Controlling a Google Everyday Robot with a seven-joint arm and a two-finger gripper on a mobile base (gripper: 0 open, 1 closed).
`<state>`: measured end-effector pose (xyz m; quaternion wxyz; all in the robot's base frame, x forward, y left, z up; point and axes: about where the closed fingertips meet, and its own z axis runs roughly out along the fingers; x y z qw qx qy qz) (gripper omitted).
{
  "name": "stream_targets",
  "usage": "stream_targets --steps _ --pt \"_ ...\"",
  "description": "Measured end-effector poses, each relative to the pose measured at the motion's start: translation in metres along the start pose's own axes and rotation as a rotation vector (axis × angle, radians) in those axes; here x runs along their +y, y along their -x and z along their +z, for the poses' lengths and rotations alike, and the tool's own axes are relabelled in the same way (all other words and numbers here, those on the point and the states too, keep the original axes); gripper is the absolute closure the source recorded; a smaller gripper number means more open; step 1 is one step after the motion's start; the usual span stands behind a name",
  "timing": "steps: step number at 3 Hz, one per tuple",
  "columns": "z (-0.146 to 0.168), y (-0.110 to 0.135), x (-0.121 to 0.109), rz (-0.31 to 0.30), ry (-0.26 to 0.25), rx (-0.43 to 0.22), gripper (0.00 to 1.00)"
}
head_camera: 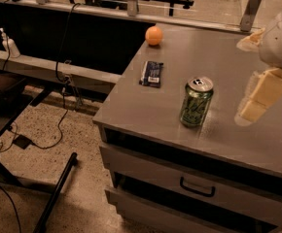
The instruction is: Move green can near orange
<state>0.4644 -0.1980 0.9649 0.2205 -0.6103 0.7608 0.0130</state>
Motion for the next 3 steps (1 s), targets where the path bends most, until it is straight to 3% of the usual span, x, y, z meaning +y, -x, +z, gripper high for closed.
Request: stream_targets --steps 1,3 --pt "0.03 0.012 -0.007 -0.009 0.034 -0.07 0.0" --pt "0.073 0.024 -0.013 0.034 0.084 -0.166 0.0"
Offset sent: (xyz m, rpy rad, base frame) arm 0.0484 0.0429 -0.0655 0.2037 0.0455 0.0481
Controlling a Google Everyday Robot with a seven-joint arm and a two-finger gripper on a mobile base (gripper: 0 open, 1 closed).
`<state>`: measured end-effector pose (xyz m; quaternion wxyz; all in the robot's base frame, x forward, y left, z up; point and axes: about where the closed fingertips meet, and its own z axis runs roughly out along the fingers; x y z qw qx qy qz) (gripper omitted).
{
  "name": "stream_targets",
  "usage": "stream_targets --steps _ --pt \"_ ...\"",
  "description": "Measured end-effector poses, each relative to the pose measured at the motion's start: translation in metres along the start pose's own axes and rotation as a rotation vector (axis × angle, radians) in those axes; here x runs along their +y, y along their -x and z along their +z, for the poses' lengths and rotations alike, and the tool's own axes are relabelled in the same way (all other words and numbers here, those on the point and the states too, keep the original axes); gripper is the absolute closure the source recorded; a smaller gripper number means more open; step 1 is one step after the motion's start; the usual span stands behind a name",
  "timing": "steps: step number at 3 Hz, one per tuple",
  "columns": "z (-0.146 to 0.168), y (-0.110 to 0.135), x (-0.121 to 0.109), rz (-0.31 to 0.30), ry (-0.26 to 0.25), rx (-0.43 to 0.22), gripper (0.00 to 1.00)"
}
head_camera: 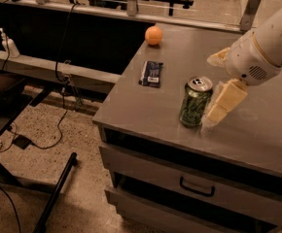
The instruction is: Move green can near orange
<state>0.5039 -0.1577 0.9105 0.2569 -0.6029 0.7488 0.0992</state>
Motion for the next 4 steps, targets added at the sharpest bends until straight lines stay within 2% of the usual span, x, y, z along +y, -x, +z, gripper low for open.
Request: stream_targets --steps 1,2,3,4 --pt "0.0004 0.0012 0.0005 -0.002 0.001 0.0 0.15" --pt "0.0007 0.0024 0.0012 -0.005 0.001 0.0 0.39" --pt "0.0011 0.0041 0.0021 -0.008 0.002 0.0 0.69" --pt "0.0013 0.0051 0.0027 -0.01 0.003 0.0 0.93"
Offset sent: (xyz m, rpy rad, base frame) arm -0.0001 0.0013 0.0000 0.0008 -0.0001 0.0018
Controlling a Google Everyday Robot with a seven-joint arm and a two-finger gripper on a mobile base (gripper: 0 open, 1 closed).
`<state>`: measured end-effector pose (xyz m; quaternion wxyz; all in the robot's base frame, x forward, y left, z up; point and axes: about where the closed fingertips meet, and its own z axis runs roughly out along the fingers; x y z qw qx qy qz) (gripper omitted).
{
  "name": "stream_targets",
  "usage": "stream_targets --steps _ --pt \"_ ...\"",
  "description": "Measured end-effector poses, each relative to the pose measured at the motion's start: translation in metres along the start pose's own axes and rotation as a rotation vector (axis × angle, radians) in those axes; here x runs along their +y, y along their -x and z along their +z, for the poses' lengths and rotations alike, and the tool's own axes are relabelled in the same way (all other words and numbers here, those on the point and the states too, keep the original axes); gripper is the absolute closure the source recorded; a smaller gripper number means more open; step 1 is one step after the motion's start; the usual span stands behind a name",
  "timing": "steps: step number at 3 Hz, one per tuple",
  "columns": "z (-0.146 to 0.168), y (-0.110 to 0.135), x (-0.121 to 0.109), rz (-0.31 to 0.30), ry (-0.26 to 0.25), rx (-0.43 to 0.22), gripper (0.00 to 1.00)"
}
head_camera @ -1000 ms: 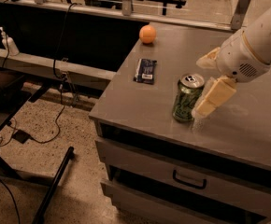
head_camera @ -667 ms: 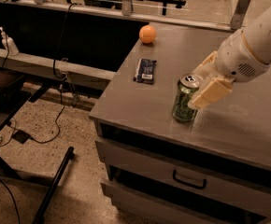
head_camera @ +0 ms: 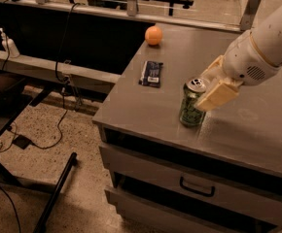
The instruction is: Move green can near orange
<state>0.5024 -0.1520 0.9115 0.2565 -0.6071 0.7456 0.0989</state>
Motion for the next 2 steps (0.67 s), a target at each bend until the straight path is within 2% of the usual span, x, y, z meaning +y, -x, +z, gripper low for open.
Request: stream_targets --steps 1,2 --pt "0.0 0.001 0.0 -0.002 0.0 0.0 1.0" --pt "-0.006 -0.001 -0.013 0.032 -0.014 -0.025 1.0"
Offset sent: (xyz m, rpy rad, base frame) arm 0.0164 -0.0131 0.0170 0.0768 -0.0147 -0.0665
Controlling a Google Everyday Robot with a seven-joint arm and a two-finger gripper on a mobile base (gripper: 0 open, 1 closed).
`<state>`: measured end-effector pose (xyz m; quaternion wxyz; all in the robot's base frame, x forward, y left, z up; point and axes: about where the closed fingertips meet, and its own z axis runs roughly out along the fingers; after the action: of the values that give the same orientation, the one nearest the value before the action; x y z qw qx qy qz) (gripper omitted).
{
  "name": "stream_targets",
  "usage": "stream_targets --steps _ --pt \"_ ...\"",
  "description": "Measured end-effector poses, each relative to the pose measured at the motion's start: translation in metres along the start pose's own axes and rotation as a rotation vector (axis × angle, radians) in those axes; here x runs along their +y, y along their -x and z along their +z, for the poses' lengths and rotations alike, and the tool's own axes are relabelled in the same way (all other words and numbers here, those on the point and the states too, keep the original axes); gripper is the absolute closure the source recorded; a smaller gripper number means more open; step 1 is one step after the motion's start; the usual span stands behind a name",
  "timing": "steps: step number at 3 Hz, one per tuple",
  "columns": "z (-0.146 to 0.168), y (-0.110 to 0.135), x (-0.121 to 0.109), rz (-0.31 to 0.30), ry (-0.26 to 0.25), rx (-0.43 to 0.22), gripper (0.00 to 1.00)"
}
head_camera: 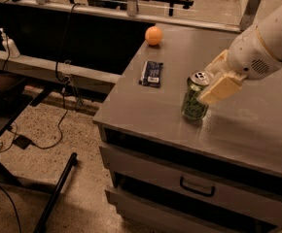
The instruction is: Move green can near orange
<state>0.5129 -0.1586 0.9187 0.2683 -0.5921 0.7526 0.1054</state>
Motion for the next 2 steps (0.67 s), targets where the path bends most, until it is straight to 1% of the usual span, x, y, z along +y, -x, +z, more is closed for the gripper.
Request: stream_targets --steps 1,2 --pt "-0.014 0.008 -0.029 -0.008 -0.032 -0.006 1.0" --pt "-0.024 0.012 -0.079 -0.011 -0.063 0.016 1.0"
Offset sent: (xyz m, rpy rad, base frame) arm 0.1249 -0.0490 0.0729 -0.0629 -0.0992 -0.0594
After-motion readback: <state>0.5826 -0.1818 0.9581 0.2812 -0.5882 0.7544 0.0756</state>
